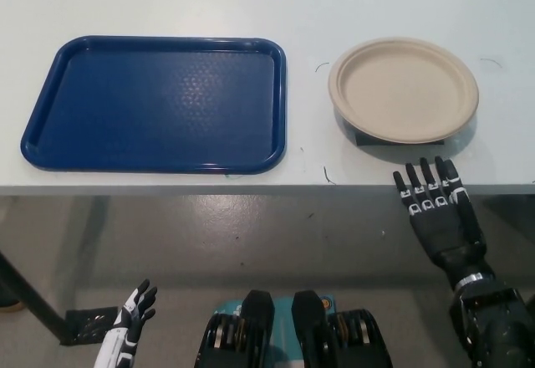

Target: Use the right hand to pick up a plate from a leveled surface and place it into a tray on the left side

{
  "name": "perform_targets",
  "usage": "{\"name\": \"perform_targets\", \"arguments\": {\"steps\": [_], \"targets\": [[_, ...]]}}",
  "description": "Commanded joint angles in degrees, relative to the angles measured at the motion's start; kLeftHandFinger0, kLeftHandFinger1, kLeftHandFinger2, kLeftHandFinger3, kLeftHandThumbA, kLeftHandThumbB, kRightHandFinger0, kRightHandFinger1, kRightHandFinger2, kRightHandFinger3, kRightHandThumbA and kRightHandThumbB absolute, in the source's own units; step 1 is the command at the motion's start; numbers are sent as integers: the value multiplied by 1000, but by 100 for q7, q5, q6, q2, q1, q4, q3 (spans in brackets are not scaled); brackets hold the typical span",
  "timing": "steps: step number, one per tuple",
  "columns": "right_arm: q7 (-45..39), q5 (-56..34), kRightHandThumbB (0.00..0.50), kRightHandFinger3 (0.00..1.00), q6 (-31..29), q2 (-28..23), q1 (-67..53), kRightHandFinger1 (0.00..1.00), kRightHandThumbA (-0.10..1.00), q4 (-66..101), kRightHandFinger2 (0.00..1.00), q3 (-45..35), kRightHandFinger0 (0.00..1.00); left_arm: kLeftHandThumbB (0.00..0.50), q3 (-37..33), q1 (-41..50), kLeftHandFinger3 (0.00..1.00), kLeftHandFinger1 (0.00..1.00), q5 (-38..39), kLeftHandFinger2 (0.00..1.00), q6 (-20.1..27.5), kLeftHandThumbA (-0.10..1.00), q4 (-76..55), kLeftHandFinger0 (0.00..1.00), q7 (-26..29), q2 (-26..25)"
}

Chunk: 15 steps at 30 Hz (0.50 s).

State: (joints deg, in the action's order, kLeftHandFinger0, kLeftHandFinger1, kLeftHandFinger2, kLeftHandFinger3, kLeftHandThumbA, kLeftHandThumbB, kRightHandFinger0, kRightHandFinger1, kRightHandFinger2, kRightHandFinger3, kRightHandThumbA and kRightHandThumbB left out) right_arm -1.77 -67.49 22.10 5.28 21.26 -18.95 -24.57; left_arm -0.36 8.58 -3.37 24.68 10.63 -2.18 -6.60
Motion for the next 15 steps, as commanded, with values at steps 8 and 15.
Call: {"name": "perform_targets", "arguments": {"steps": [8, 15], "targets": [[-12, -40, 420, 1000, 88, -65, 363, 1000, 1000, 537, 1000, -57, 1000, 172, -54, 31, 1000, 1000, 62, 1000, 225, 1000, -113, 1000, -79, -89], [22, -49, 420, 1000, 164, -124, 389, 1000, 1000, 781, 1000, -21, 1000, 186, -61, 33, 1000, 1000, 98, 1000, 224, 1000, -109, 1000, -126, -117]]}}
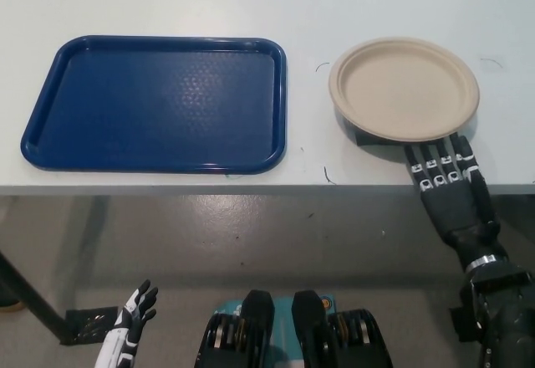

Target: Use the right hand to pick up a plate from a leveled surface and place it into a tray on the left side

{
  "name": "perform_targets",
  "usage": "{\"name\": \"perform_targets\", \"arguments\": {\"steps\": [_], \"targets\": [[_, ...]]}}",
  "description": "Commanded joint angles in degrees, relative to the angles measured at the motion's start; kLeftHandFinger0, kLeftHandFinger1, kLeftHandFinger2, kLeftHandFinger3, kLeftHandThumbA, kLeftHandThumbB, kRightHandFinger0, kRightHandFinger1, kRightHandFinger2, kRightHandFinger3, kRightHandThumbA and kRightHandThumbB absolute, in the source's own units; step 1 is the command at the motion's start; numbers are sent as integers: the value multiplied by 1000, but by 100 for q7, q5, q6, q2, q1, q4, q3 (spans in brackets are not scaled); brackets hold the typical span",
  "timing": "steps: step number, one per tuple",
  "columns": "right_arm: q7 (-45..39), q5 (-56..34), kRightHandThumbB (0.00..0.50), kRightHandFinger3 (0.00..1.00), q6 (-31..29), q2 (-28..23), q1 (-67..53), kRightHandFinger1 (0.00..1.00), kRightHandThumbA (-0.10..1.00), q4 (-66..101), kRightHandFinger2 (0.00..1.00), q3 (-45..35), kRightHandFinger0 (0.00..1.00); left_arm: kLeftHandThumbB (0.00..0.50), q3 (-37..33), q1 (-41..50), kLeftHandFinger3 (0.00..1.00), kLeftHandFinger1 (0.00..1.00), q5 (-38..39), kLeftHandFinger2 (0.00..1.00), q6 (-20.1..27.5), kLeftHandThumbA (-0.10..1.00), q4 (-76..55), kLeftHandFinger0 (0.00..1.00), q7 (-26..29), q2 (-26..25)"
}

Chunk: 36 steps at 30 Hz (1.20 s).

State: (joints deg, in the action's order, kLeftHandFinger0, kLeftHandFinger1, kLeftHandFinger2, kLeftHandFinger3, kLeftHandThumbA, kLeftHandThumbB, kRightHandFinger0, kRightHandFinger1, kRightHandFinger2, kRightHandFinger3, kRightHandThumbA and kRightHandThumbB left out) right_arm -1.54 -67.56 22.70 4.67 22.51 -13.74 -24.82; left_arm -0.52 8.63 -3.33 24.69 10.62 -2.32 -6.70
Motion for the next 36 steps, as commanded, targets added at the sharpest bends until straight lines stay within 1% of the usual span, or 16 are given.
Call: {"name": "perform_targets", "arguments": {"steps": [1, 3, 4, 7, 11, 18, 21, 26, 29, 32, 33, 34, 35, 36], "targets": [[-1, -41, 419, 1000, 108, -71, 274, 1000, 1000, 240, 1000, 1, 1000, 181, -47, 29, 1000, 1000, 89, 1000, 224, 1000, -108, 1000, -116, -107], [-26, -24, 418, 1000, 106, -84, 292, 1000, 1000, 172, 1000, -1, 1000, 174, -47, 32, 1000, 1000, 55, 1000, 224, 1000, -113, 1000, -103, -105], [-19, -4, 409, 1000, 99, -86, 288, 1000, 1000, 148, 1000, 0, 1000, 172, -55, 40, 1000, 1000, 50, 1000, 224, 1000, -111, 1000, -109, -99], [-57, 46, 402, 1000, 82, -80, 325, 1000, 1000, 9, 1000, 21, 1000, 175, -57, 50, 1000, 1000, 70, 1000, 224, 1000, -116, 1000, -134, -98], [-36, 97, 403, 1000, 87, -93, 396, 1000, 1000, -158, 1000, 26, 1000, 167, -53, 62, 1000, 1000, 58, 1000, 224, 1000, -138, 1000, -129, -91], [-98, 176, 404, 1000, 73, -110, 576, 1000, 1000, -541, 1000, -1, 1000, 176, -41, 30, 1000, 1000, 66, 1000, 224, 1000, -100, 1000, -163, -104], [-52, 180, 407, 1000, 88, -111, 667, 1000, 1000, -701, 1000, -33, 1000, 188, -36, 33, 1000, 1000, 90, 1000, 224, 1000, -99, 1000, -175, -98], [-91, 317, 400, 1000, 16, -124, 804, 1000, 1000, -914, 1000, -1, 1000, 188, -45, 53, 1000, 1000, 69, 1000, 224, 1000, -91, 1000, -171, -100], [-90, 404, 410, 1000, -13, -160, 959, 1000, 1000, -1033, 1000, 8, 1000, 188, -51, 44, 1000, 1000, 92, 1000, 224, 1000, -95, 1000, -187, -96], [-62, 521, 432, 1000, 12, -220, 1118, 1000, 1000, -1129, 1000, 42, 1000, 187, -52, 47, 1000, 1000, 114, 1000, 224, 1000, -94, 1000, -205, -96], [136, 568, 412, 1000, 117, -253, 1206, 1000, 1000, -1127, 1000, 48, 1000, 189, -55, 43, 1000, 1000, 99, 1000, 224, 1000, -88, 1000, -202, -102], [362, 599, 449, 1000, 261, -282, 1267, 1000, 1000, -1102, 1000, 59, 1000, 190, -56, 41, 1000, 1000, 75, 1000, 224, 1000, -91, 1000, -190, -104], [797, 575, 443, 1000, 412, -390, 1339, 1000, 1000, -1095, 1000, 232, 1000, 189, -60, 44, 1000, 1000, 59, 1000, 224, 1000, -102, 1000, -189, -108], [1305, 419, 407, 1000, 422, -572, 1380, 1000, 1000, -1115, 1000, 605, 1000, 188, -63, 48, 1000, 1000, 56, 1000, 224, 1000, -114, 1000, -194, -111]]}}
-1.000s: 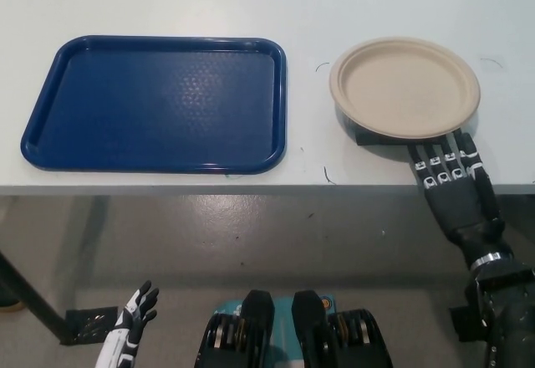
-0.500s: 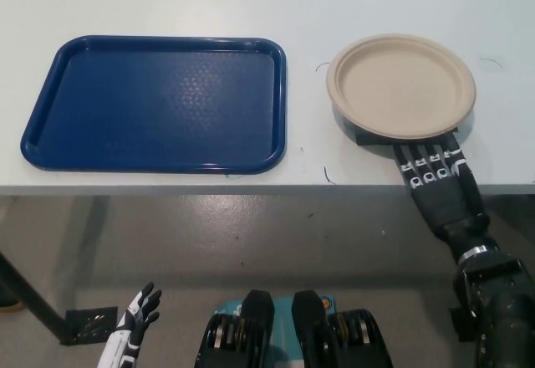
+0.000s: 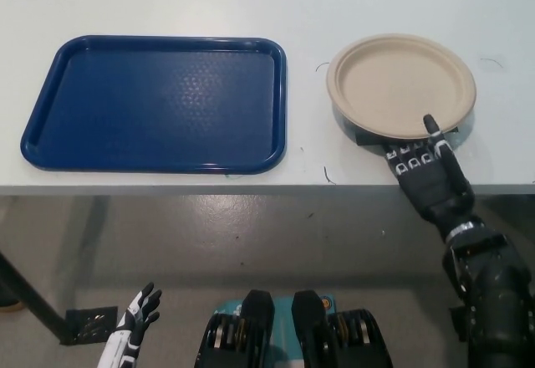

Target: Use the right hand to pick up a plate from a leveled surface and place it into a tray on the left side

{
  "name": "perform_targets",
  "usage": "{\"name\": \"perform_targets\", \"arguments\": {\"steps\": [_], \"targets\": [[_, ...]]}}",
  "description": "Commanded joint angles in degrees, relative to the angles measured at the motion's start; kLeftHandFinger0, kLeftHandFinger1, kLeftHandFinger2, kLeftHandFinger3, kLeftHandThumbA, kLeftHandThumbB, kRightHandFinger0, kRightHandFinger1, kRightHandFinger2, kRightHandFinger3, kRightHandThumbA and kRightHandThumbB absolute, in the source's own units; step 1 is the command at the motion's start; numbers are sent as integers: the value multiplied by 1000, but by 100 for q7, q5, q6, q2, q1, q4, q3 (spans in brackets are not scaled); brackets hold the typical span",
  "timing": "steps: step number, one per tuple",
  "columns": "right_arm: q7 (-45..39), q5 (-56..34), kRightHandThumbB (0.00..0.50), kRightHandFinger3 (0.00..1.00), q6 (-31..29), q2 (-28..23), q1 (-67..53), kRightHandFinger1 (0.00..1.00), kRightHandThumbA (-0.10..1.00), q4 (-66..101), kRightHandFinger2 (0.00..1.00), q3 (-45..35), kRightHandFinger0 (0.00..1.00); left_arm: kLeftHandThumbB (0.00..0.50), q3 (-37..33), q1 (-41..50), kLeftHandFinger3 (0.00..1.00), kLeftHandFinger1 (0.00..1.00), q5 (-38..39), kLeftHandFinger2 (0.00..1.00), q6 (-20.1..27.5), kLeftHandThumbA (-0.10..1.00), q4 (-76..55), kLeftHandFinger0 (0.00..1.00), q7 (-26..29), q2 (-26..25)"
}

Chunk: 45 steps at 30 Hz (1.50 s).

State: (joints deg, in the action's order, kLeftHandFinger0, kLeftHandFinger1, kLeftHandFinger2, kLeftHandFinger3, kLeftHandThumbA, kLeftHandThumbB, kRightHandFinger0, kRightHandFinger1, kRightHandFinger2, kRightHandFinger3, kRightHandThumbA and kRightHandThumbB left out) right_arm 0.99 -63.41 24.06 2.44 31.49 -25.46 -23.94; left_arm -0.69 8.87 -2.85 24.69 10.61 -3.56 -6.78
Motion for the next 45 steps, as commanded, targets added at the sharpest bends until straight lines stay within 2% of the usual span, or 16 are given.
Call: {"name": "perform_targets", "arguments": {"steps": [1, 2, 3, 4, 5, 6, 7, 11, 15, 24, 26, 29, 30, 38, 42, 45], "targets": [[1615, -36, 311, 852, 286, -489, 575, 445, 828, -52, 662, 791, 302, 185, -51, 35, 1000, 1000, 28, 1000, 224, 1000, -116, 1000, -78, -98], [1912, 177, 171, 401, 286, -496, 668, 116, 621, -148, 265, 803, 60, 185, -53, 51, 1000, 1000, 46, 1000, 224, 1000, -111, 1000, -81, -89], [2046, 239, 106, 238, 286, -506, 711, 5, 450, -198, 181, 818, 2, 187, -57, 53, 1000, 1000, 50, 1000, 224, 1000, -104, 1000, -87, -85], [2088, 256, 44, 325, 286, -479, 730, 0, 362, -230, 272, 792, 0, 194, -58, 54, 1000, 1000, 53, 1000, 224, 1000, -101, 1000, -94, -84], [2114, 283, 30, 388, 286, -449, 726, 0, 335, -234, 312, 752, 0, 195, -59, 55, 1000, 1000, 54, 1000, 224, 1000, -100, 1000, -97, -83], [2278, 192, 19, 562, 286, -415, 729, 52, 366, -266, 403, 707, 0, 196, -62, 55, 1000, 1000, 52, 1000, 224, 1000, -99, 1000, -97, -79], [2347, 172, 5, 647, 286, -402, 722, 78, 393, -293, 425, 707, 0, 195, -65, 54, 1000, 1000, 36, 1000, 224, 1000, -98, 1000, -93, -87], [2386, -62, 12, 757, 286, -376, 635, 132, 396, -289, 468, 649, 0, 188, -72, 49, 1000, 1000, 0, 1000, 224, 1000, -81, 1000, -89, -110], [2578, -129, 13, 798, 286, -344, 575, 208, 339, -234, 541, 590, 0, 190, -68, 50, 1000, 1000, -5, 1000, 224, 1000, -73, 1000, -90, -144], [2571, 107, 0, 796, 286, -276, 397, 182, 341, 58, 524, 538, 0, 195, -99, 49, 1000, 1000, -72, 1000, 224, 1000, -5, 1000, -40, -155], [2518, 197, 0, 827, 286, -253, 363, 189, 243, 204, 532, 529, 0, 189, -109, 51, 1000, 1000, -96, 1000, 224, 1000, -14, 1000, -35, -161], [2518, 413, 18, 819, 286, -185, 248, 173, -80, 937, 517, 628, 0, 198, -106, 59, 1000, 1000, -88, 1000, 224, 1000, -11, 1000, -33, -156], [2605, 417, 19, 821, 286, -152, 227, 159, -99, 1342, 521, 680, 0, 197, -109, 51, 1000, 1000, -118, 1000, 224, 1000, 3, 1000, -14, -156], [2970, 219, 0, 863, 286, -280, 393, 165, -100, 2888, 549, 1539, 0, 189, -125, 23, 1000, 1000, -108, 1000, 224, 1000, 42, 1000, -38, -169], [2929, 412, 6, 867, 286, -287, 727, 174, -100, 2824, 563, 1926, 0, 193, -118, 31, 1000, 1000, -119, 1000, 221, 1000, 46, 1000, -34, -173], [2748, 684, 1, 929, 286, -245, 992, 192, -100, 2489, 595, 2123, 0, 200, -132, 46, 1000, 1000, -140, 1000, 224, 1000, 63, 1000, -24, -170]]}}
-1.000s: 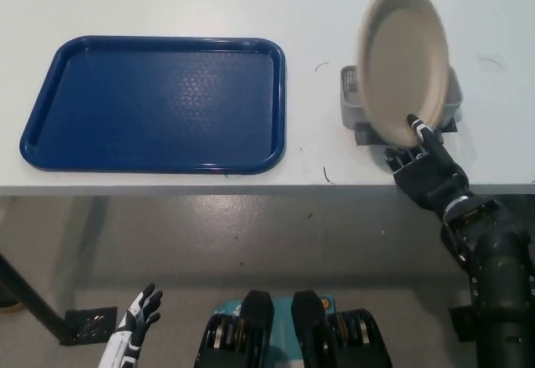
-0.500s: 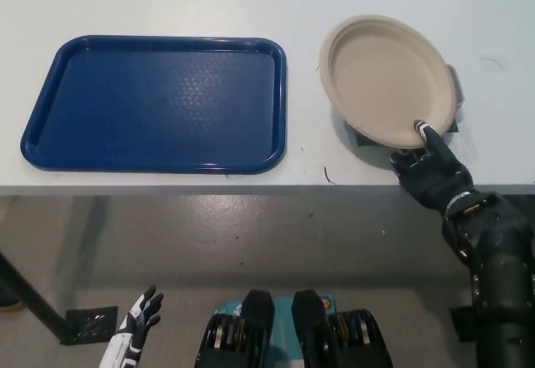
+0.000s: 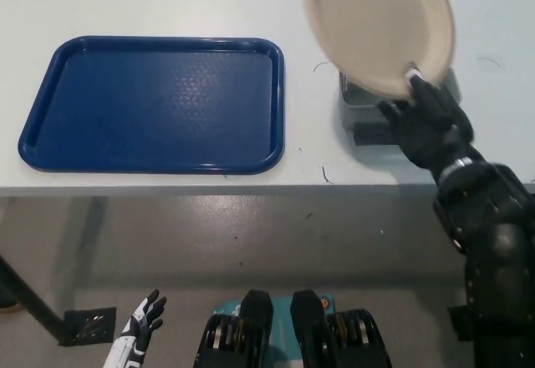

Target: Use the right hand to pick up a plate from a leveled surface and place it into a tray on the left side

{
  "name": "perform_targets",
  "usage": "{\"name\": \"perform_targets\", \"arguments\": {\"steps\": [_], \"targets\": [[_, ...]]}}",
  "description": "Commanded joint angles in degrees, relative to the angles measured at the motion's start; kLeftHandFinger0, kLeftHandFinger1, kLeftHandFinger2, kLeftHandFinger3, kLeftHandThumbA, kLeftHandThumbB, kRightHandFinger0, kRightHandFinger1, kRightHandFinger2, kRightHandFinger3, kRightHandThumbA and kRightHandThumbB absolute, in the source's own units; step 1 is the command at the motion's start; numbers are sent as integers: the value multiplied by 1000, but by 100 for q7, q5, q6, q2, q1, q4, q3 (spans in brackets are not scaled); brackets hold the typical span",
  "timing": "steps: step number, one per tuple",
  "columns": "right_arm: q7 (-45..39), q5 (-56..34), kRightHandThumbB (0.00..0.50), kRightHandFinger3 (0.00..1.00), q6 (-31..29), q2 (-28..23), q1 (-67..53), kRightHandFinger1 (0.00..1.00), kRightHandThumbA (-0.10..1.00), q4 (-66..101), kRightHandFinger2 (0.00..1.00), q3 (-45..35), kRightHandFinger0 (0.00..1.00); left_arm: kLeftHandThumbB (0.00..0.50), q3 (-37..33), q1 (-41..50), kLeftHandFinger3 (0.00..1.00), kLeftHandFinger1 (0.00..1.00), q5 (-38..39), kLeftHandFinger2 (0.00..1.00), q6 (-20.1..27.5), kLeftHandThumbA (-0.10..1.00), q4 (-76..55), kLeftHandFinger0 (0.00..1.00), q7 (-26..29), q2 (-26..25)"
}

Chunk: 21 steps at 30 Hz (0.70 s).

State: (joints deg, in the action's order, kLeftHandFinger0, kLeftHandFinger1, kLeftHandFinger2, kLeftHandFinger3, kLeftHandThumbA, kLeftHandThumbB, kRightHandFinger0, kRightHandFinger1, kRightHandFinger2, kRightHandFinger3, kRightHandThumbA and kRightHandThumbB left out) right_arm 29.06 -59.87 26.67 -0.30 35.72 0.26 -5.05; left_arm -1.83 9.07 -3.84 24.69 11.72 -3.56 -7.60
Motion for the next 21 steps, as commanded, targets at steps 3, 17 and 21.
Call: {"name": "perform_targets", "arguments": {"steps": [3, 17, 21], "targets": [[-87, 376, 2, 930, 26, 212, 904, 219, -100, -527, 641, 291, 0, 199, -19, 15, 1000, 1000, -57, 1000, 223, 1000, -24, 1000, -23, -99], [-563, 1699, 52, 1000, -464, 971, 2681, 145, -100, -3881, 654, 411, 0, 172, -123, 28, 1000, 1000, -234, 1000, 223, 1000, -5, 1000, 16, -104], [-693, 2048, 55, 1000, -894, 1181, 3314, 155, -100, -5210, 679, 361, 0, 166, -144, 1, 1000, 1000, -187, 1000, 224, 1000, 69, 1000, -15, -103]]}}
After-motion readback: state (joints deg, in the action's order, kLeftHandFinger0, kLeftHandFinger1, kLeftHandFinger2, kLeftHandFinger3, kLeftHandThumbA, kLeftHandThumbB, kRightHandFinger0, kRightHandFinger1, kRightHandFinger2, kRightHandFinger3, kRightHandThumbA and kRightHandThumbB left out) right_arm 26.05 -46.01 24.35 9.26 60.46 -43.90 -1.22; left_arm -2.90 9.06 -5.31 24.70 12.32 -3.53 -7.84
